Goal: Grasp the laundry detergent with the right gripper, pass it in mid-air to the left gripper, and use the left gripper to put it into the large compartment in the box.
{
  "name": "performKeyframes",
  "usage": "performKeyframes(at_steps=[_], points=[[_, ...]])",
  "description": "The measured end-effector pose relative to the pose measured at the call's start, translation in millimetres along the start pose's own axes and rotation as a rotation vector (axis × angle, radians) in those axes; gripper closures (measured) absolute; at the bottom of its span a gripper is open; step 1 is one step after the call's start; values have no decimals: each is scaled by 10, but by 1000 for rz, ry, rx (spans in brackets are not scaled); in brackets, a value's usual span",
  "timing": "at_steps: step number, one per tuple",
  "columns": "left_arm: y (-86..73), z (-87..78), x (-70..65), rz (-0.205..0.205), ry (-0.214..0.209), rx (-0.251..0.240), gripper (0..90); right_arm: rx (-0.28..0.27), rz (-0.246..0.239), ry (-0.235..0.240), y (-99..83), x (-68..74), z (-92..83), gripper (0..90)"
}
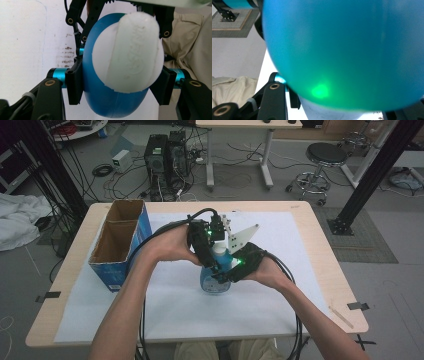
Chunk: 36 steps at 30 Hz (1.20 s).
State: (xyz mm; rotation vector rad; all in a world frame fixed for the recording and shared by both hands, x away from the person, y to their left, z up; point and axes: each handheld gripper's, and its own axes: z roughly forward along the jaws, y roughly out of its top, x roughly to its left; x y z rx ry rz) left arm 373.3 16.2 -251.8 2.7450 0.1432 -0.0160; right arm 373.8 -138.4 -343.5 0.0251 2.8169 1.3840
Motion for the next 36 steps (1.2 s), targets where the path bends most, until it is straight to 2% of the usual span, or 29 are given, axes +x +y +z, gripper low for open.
performKeyframes(at_steps=[8,9,16,22,36], points=[[-4,14,-3,-4,-7,4,376,-2,4,1,-5,-7,0,380],[-12,15,-2,-3,-7,14,376,-3,5,-2,-10,-5,1,339],[-33,26,-1,-8,1,24,376,-4,7,-6,-23,-6,-12,316],[-60,27,4,-13,0,33,375,3,18,-24,-33,0,-40,228],[-86,-41,26,-27,11,20,375,14,36,-47,-83,7,-130,205]])
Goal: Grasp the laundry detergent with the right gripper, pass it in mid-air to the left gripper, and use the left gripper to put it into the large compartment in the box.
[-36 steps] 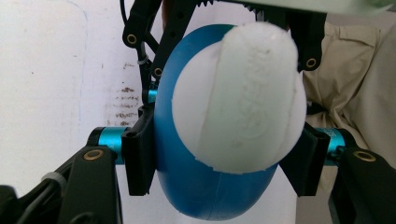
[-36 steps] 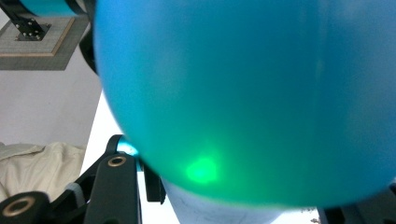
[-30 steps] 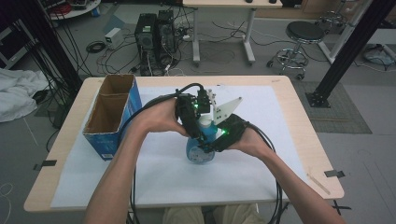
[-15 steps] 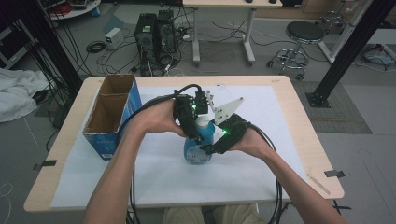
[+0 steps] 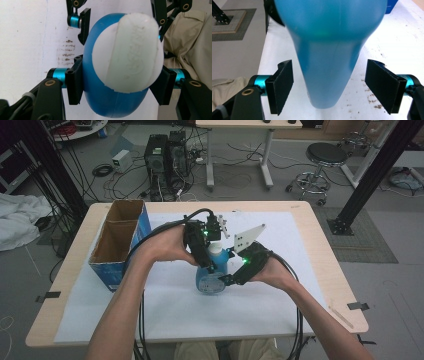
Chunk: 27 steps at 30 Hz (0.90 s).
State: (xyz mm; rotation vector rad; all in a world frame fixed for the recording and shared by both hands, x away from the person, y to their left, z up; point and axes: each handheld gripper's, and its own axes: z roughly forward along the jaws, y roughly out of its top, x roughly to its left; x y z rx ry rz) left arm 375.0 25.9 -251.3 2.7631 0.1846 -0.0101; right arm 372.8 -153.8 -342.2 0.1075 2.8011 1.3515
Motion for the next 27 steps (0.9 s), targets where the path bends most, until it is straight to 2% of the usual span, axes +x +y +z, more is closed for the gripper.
performKeyframes(at_steps=[3,6,9,12,18,23,27], points=[[-23,-57,31,-25,2,1,375,35,8,-40,-28,8,-48,130],[-58,-163,86,-62,14,-7,375,91,12,-74,-82,5,-127,129],[-81,-315,150,-99,30,5,375,144,26,-116,-146,-4,-239,129],[-98,-513,220,-125,51,8,375,183,34,-160,-214,-18,-371,129],[-146,-982,348,-172,96,9,376,187,77,-235,-365,-80,-651,129],[-220,-1331,406,-211,138,9,376,266,90,-303,-519,-122,-835,129],[-335,-1558,446,-238,160,3,376,295,114,-341,-639,-146,-958,130]])
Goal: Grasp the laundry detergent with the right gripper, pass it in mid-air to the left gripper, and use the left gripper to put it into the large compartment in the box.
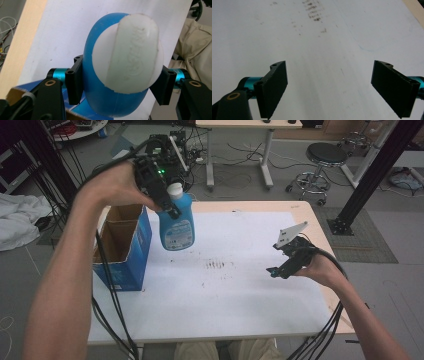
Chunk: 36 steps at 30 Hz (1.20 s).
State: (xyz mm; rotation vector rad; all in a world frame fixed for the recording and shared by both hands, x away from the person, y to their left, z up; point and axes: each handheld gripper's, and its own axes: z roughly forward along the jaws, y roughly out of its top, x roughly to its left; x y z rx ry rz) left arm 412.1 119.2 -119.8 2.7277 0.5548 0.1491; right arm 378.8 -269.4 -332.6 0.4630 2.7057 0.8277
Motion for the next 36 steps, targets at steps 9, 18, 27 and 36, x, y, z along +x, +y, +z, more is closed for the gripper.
performKeyframes(at_steps=[9,18,27,36], points=[[-322,-266,270,-98,44,-12,376,17,27,-23,-173,-34,-55,130],[-728,-497,457,-188,91,-27,376,33,33,-25,-221,-29,-2,130],[-1091,-575,559,-242,136,1,377,57,17,-32,-195,-4,97,130],[-1260,-427,609,-255,125,32,377,62,24,-35,-211,11,128,130]])
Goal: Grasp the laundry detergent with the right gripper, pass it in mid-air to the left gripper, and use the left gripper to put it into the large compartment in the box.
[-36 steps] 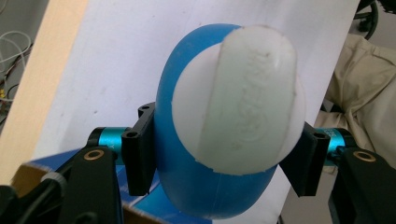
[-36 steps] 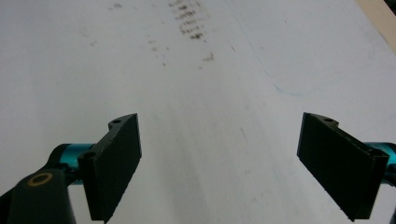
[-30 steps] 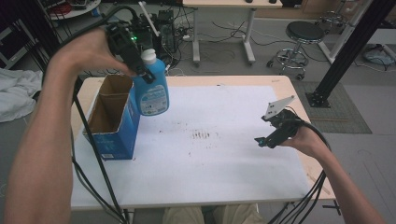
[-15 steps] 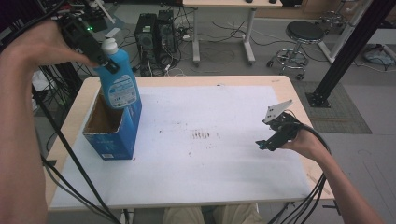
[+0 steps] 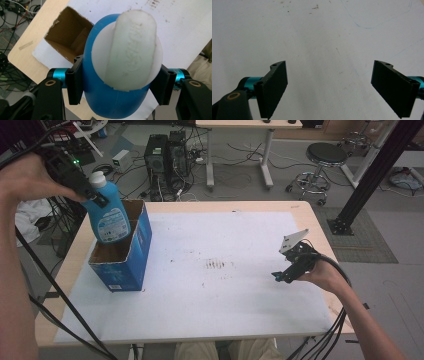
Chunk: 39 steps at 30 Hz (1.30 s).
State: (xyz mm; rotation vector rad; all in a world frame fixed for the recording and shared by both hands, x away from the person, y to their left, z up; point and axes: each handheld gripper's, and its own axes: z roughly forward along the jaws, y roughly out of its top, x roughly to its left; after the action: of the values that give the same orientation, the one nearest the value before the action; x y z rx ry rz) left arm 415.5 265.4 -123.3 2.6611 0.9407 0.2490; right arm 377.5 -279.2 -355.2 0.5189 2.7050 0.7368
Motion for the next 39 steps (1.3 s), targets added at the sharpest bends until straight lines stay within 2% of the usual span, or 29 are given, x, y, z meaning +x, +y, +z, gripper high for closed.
performKeyframes(at_steps=[5,6,9,10,13,15,17,18,20,29,31,32,34,39], points=[[-54,131,16,-2,-8,12,377,6,1,1,-9,17,10,130],[-71,211,17,0,-19,19,377,6,1,2,-10,21,17,130],[-79,261,17,3,-25,20,377,6,2,2,-11,27,27,130],[-98,355,26,16,-34,36,377,9,-3,3,-11,33,37,130],[-133,486,32,18,-38,62,376,17,-8,5,-13,61,64,130],[-166,579,31,25,-46,66,377,19,-8,5,-18,66,76,130],[-202,679,13,50,-52,72,377,21,-7,6,-21,73,89,130],[-202,679,13,50,-52,72,377,21,-7,6,-21,73,89,130],[-275,827,4,61,-60,75,377,28,-11,12,-15,96,109,130],[-371,1102,-12,114,-70,113,377,40,-23,13,14,140,177,130],[-387,1150,-13,113,-72,103,377,44,-24,18,18,153,194,130],[-396,1194,-21,119,-76,127,377,47,-20,16,20,162,199,130],[-401,1221,-25,127,-76,135,377,47,-27,17,22,162,209,130],[-423,1283,-24,136,-80,124,377,50,-31,17,31,177,224,130]])
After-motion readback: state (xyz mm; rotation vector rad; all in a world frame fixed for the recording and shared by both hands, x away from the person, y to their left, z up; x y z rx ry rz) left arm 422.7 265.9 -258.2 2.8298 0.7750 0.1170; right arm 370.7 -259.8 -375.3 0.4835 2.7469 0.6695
